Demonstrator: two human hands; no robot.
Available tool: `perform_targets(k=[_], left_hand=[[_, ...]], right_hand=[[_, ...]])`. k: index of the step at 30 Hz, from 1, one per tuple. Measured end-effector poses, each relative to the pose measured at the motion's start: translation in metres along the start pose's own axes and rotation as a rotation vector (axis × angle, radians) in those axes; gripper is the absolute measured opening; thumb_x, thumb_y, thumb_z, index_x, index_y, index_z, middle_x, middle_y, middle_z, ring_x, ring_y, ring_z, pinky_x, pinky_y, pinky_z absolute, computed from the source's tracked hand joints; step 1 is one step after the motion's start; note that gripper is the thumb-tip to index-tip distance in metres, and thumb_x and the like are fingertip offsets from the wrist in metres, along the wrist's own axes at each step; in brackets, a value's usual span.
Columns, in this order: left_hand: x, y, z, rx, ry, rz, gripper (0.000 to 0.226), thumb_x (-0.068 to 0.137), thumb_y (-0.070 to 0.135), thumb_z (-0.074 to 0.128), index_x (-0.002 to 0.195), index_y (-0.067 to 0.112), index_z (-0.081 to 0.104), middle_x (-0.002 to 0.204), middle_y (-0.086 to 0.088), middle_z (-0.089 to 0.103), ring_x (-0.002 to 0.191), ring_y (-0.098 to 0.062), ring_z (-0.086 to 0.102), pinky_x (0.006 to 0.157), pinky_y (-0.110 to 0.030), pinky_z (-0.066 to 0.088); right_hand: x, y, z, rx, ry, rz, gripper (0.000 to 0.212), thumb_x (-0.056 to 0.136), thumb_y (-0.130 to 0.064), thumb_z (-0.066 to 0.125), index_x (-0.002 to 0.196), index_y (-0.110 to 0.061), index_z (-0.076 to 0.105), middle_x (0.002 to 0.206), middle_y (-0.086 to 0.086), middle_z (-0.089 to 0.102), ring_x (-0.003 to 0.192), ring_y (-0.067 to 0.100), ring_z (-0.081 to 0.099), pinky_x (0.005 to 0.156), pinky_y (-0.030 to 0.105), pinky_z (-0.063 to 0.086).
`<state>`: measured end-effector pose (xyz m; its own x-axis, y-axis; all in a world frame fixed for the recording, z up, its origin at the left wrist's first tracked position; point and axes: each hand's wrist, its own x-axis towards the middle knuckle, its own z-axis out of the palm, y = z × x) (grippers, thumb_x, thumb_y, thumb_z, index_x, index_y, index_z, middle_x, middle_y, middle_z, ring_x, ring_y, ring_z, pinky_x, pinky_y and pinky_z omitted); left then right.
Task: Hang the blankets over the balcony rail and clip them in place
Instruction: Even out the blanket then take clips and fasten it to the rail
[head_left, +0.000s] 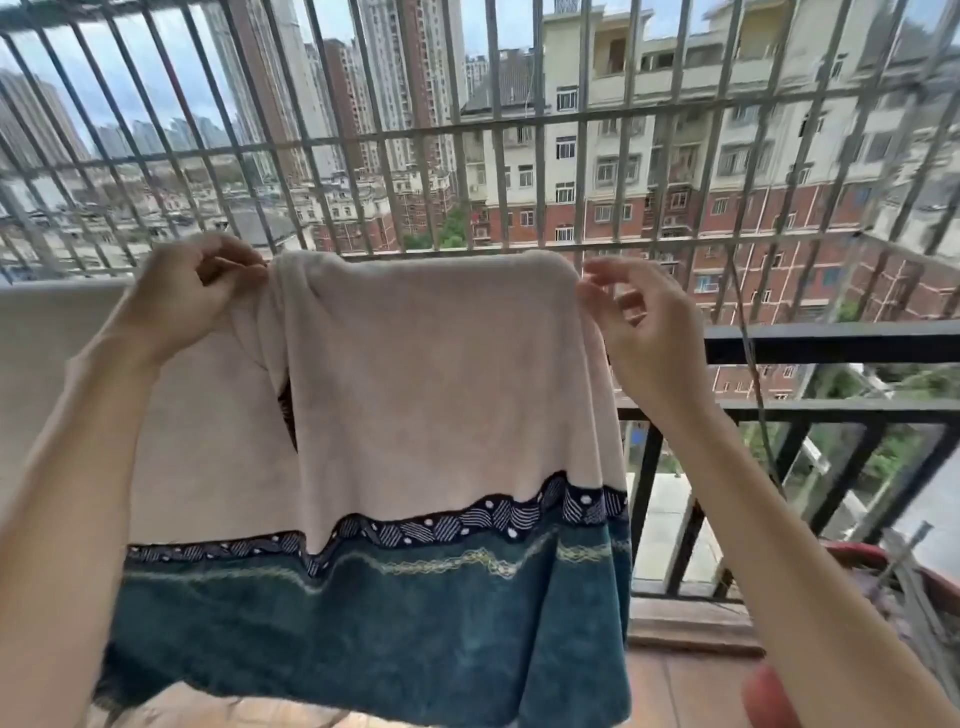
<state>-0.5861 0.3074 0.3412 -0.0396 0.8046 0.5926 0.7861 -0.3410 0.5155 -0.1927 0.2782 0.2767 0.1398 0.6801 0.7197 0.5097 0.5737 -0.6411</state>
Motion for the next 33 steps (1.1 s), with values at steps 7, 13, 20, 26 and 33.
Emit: perform_targets(k=[7, 13, 20, 26, 33], left_hand=[[0.015, -0.006, 0.011, 0.118, 0.032, 0.135, 0.02, 0.096, 0.012, 0.057, 0.103, -0.003, 0.067, 0.094, -0.014, 0.064, 0.068, 0.007, 0.053, 0.068, -0.009, 0.039], [0.023, -0.045, -0.005, 0.093, 0.129, 0.17, 0.012, 0.095, 0.009, 0.058, 0.093, 0.001, 0.066, 0.086, 0.002, 0.055, 0.082, -0.01, 0.05, 0.067, -0.008, 0.033], [0.042, -0.168, -0.081, 0.076, 0.147, 0.11, 0.008, 0.095, 0.009, 0.056, 0.091, 0.006, 0.062, 0.094, -0.009, 0.065, 0.084, -0.018, 0.057, 0.072, -0.017, 0.034], [0.046, -0.219, -0.128, 0.047, 0.157, 0.204, 0.006, 0.092, 0.012, 0.062, 0.087, 0.011, 0.064, 0.089, -0.005, 0.065, 0.084, -0.018, 0.058, 0.073, -0.021, 0.036], [0.038, -0.283, -0.185, -0.01, 0.063, 0.203, 0.005, 0.088, 0.004, 0.067, 0.092, 0.005, 0.069, 0.09, -0.009, 0.072, 0.087, -0.012, 0.067, 0.084, -0.027, 0.054]], right_hand=[[0.014, -0.08, 0.051, -0.169, -0.129, -0.244, 0.026, 0.09, -0.028, 0.064, 0.113, -0.017, 0.067, 0.111, -0.004, 0.064, 0.099, 0.006, 0.056, 0.09, 0.012, 0.043], [0.016, -0.144, 0.171, -0.284, -0.308, -0.339, 0.034, 0.089, -0.009, 0.065, 0.122, -0.011, 0.062, 0.121, 0.001, 0.062, 0.111, 0.013, 0.058, 0.097, 0.022, 0.048], [0.012, -0.194, 0.284, -0.394, -0.392, -0.249, 0.03, 0.091, -0.015, 0.062, 0.12, -0.009, 0.062, 0.119, 0.01, 0.065, 0.107, 0.021, 0.061, 0.098, 0.039, 0.049], [0.008, -0.219, 0.352, -0.498, -0.383, -0.259, 0.015, 0.091, -0.029, 0.059, 0.1, -0.019, 0.067, 0.096, 0.001, 0.065, 0.095, 0.023, 0.058, 0.091, 0.045, 0.044], [0.01, -0.247, 0.396, -0.314, -0.368, -0.275, 0.041, 0.091, -0.039, 0.046, 0.112, -0.013, 0.068, 0.105, 0.005, 0.069, 0.099, 0.023, 0.062, 0.089, 0.04, 0.05]])
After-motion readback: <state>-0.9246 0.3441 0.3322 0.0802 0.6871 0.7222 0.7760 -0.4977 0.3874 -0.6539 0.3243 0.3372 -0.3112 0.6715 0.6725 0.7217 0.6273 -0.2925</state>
